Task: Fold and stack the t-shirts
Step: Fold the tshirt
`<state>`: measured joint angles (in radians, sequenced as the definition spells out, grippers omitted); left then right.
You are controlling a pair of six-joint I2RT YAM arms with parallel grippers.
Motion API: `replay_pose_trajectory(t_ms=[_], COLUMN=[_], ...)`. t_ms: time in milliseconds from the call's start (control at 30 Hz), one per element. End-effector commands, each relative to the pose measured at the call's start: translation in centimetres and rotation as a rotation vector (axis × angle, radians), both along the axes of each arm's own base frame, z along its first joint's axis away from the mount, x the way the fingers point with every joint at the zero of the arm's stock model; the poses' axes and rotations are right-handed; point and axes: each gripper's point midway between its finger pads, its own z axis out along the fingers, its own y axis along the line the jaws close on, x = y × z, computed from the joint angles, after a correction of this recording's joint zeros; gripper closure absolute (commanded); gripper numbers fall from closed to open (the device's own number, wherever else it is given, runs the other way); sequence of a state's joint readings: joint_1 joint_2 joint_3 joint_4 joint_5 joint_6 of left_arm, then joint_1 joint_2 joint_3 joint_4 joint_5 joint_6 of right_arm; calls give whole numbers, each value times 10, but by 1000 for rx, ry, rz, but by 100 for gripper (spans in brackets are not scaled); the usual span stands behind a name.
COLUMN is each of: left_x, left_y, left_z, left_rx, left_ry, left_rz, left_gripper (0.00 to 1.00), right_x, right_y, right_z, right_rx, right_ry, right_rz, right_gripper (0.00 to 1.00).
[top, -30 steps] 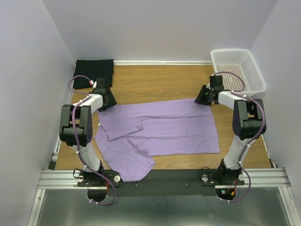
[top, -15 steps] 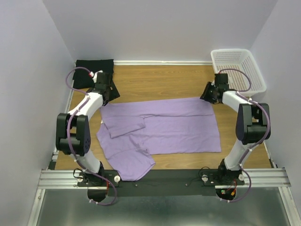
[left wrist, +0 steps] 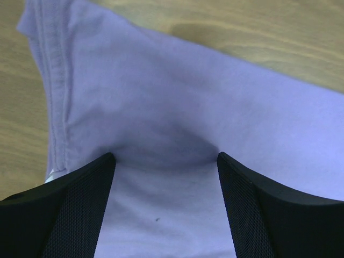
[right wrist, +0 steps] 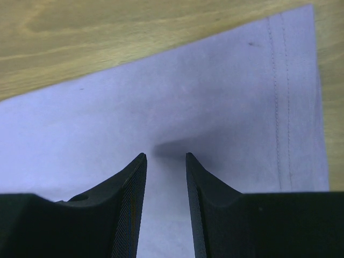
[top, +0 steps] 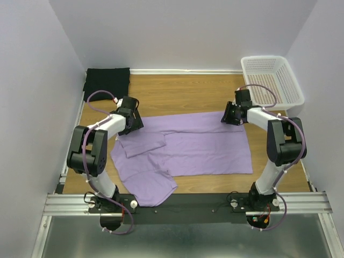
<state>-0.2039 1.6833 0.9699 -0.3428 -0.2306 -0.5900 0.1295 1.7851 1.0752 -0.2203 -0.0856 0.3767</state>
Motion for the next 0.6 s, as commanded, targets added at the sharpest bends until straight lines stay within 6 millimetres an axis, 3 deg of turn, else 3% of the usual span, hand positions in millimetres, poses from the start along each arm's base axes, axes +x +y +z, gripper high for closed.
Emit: replay_pose_trajectory(t_ms=[0, 133, 367, 500, 567], left_x=[16, 36, 89, 112, 117], left_y=[-3, 4, 14, 10, 10], left_z=[-8, -18, -22, 7, 37], left_rx=[-10, 9, -7, -15, -14], left_ry=[0, 21, 30, -38, -95], left_rz=[12, 34, 48, 28, 16], left_gripper=[16, 16, 17, 17, 14], right_x=[4, 24, 71, 91, 95], right_y=[-11, -23, -37, -26, -14], right_z=[-25, -37, -54, -39, -15], right_rx=[-58, -129, -174, -142, -100], right_ry=[62, 63, 46, -1, -49], right_rz=[-44, -64, -86, -24, 17], right_gripper=[57, 57, 56, 55, 53])
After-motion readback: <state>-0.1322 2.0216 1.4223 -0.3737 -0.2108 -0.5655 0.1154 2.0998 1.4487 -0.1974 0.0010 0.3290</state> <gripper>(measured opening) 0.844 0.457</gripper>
